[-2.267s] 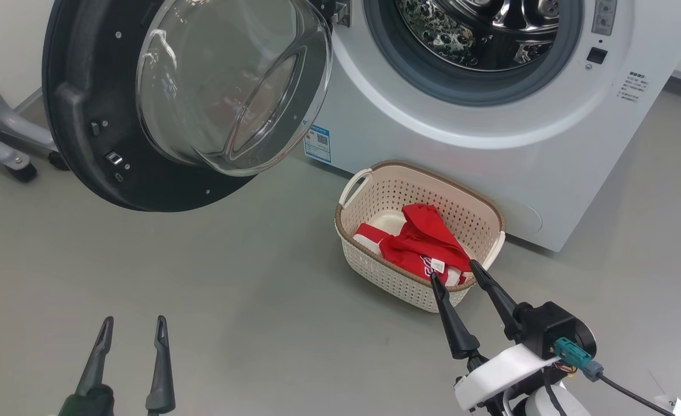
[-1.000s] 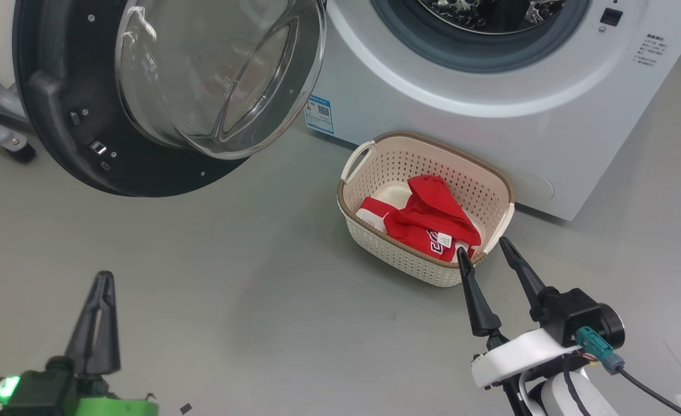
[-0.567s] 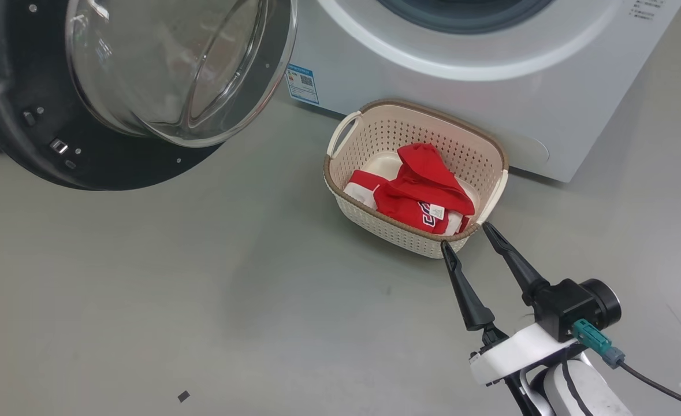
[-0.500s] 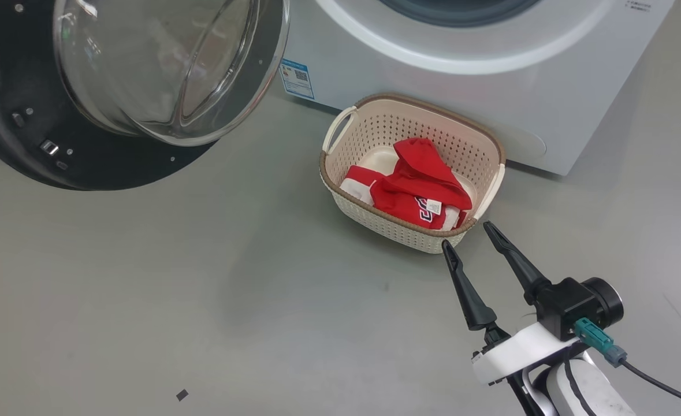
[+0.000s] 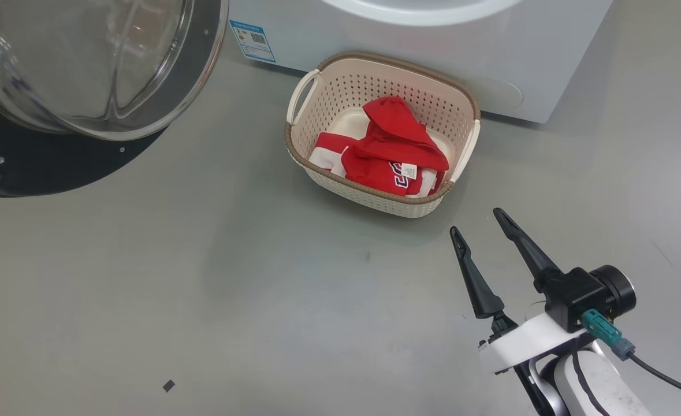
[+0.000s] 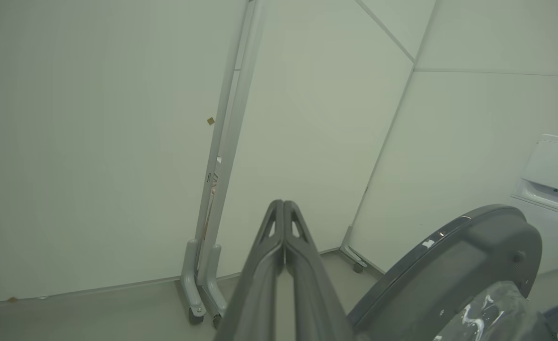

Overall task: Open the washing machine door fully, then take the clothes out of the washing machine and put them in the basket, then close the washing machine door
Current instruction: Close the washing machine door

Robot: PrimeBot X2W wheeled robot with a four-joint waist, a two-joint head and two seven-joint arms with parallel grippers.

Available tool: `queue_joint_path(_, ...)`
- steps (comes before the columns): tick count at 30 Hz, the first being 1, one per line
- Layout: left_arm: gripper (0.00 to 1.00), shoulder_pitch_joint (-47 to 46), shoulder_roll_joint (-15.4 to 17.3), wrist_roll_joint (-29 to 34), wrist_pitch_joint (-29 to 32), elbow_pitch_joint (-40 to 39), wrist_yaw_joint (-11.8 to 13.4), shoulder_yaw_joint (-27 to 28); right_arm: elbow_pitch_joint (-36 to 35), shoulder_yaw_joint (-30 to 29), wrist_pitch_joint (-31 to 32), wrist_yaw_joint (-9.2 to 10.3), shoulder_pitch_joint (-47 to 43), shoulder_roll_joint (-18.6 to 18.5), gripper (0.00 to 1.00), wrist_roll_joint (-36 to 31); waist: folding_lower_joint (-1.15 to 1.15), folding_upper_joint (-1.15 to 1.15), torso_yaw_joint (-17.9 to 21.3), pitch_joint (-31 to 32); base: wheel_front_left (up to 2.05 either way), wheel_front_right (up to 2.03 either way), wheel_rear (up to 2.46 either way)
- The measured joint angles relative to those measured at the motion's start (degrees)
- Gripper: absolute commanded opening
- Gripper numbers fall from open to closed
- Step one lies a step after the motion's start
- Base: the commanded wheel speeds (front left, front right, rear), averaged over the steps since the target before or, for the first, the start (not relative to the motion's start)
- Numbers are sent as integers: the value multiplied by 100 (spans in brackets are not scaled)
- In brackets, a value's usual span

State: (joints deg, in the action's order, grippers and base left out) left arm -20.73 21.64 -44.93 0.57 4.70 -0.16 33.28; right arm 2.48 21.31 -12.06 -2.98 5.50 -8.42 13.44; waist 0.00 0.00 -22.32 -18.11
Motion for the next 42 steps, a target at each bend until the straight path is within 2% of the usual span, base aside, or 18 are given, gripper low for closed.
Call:
queue_joint_path(5, 0, -540, 31, -754, 591, 816, 293, 356, 0, 86, 15, -57, 4, 3, 100, -1, 0, 0, 189, -98, 0, 0, 0)
queue_joint_path(7, 0, -1092, -280, -1675, 898, 1147, 541, 746, -1, 89, 15, -58, 16, 7, 100, -1, 0, 0, 262, -125, 0, 0, 0)
queue_joint_path(9, 0, -1454, -445, -2102, 1177, 1462, 649, 886, -14, 105, 15, -59, 26, 15, 100, -1, 0, 0, 331, -148, 0, 0, 0)
queue_joint_path(11, 0, -1633, -410, -2164, 1369, 1716, 701, 1029, -24, 123, 16, -66, 29, 14, 100, -1, 0, 0, 392, -168, 0, 0, 0)
queue_joint_path(15, 0, -1807, -76, -2162, 1512, 2115, 751, 1304, -64, 121, 19, -66, 41, 4, 100, -2, 0, 0, 488, -221, 0, 0, 0)
queue_joint_path(18, 0, -2003, 56, -2162, 1664, 2379, 751, 1344, -78, 118, 49, -66, 47, -9, 100, -9, 0, 0, 547, -263, 0, 0, 0)
queue_joint_path(24, 0, -2253, 113, -2140, 1927, 2910, 750, 1244, -123, 73, 49, -65, 51, -43, 100, -34, 0, 0, 605, -333, 0, 0, 0)
queue_joint_path(35, 0, -2777, 453, -2004, 1965, 3890, 750, 1466, -164, 78, 49, -65, 116, -45, 100, -40, 0, 0, 693, -409, 0, 0, 0)
queue_joint_path(42, 0, -3074, 479, -1979, 2001, 4545, 750, 1659, -182, 76, 49, -65, 121, -54, 100, -41, 0, 0, 771, -437, 0, 0, 0)
